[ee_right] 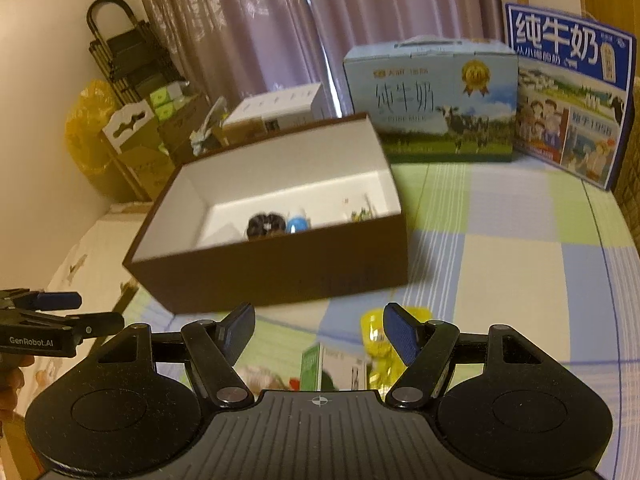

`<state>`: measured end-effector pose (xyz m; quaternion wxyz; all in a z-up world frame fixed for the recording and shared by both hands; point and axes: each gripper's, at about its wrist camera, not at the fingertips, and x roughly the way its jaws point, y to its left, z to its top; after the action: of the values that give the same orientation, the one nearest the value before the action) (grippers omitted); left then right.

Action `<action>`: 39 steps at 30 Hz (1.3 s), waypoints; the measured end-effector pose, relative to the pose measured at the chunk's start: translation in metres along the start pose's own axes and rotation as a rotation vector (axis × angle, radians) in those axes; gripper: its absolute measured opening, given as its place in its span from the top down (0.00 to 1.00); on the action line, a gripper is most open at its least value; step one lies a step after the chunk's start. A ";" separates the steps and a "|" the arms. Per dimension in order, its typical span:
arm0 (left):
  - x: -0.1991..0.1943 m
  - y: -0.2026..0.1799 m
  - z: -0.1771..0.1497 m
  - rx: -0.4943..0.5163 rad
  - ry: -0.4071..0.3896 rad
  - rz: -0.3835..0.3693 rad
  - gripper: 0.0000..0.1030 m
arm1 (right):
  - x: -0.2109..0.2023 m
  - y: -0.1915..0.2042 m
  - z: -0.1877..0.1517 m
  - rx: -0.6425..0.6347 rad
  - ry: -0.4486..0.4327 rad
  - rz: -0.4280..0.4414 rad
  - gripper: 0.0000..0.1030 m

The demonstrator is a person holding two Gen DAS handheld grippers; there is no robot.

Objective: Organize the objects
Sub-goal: 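Withdraw both tools from the box back toward the white cloth, then grasp the white cloth with the left tool while the right tool grasps the green spray box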

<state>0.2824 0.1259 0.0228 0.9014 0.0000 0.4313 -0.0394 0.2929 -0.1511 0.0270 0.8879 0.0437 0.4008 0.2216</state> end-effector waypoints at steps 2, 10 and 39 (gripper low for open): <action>0.000 -0.003 -0.005 0.003 0.010 -0.010 0.07 | 0.001 0.001 -0.008 -0.008 0.015 -0.003 0.34; 0.001 -0.018 -0.016 0.022 0.036 -0.040 0.07 | -0.003 -0.003 -0.032 0.008 0.057 -0.002 0.34; 0.046 -0.032 -0.049 0.044 0.167 -0.037 0.07 | 0.046 0.029 -0.090 -0.181 0.204 -0.073 0.35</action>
<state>0.2713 0.0921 -0.0426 0.8612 0.0152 0.5038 -0.0653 0.2433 -0.1141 -0.0582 0.8504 -0.0740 0.4687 0.2275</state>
